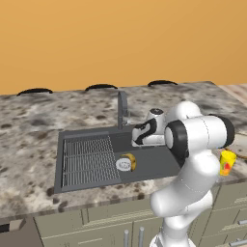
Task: Remove the bell pepper and banana from the sink. Then move the bowl and cup from the counter to the sink for washing.
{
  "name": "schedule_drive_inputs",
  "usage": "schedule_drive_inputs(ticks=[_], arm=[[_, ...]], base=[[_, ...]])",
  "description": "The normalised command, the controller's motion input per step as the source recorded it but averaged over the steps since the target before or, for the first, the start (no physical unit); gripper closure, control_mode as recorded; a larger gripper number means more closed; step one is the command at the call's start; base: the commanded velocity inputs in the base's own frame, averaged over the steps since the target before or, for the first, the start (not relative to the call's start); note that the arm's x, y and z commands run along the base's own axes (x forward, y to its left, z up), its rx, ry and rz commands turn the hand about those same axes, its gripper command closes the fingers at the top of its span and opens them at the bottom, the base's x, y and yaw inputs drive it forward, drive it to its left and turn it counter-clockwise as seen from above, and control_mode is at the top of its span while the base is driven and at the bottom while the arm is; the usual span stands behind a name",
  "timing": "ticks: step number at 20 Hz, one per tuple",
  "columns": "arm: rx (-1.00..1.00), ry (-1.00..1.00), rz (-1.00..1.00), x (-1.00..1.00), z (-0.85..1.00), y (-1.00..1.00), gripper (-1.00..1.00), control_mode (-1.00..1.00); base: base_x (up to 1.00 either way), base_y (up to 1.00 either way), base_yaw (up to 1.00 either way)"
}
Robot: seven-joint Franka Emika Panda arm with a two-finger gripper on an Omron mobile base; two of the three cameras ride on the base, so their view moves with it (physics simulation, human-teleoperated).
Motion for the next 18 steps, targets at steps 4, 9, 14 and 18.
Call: schedule_drive_inputs(ticks=[4,9,14,18], arm=[[0.0,-0.05,0.0,0.13,-0.32,0.19,-1.0,-1.0],[0.0,-0.07,0.0,0.16,-0.32,0.18,-1.0,-1.0],[0.0,-0.08,0.0,0.15,-0.32,0.16,-1.0,-1.0],[0.0,-0.07,0.0,0.15,-0.31,0.13,-1.0,-1.0]], base=[[0.0,0.0,0.0],[0.0,0.0,0.0],[0.0,0.0,0.0],[0.0,0.0,0.0]])
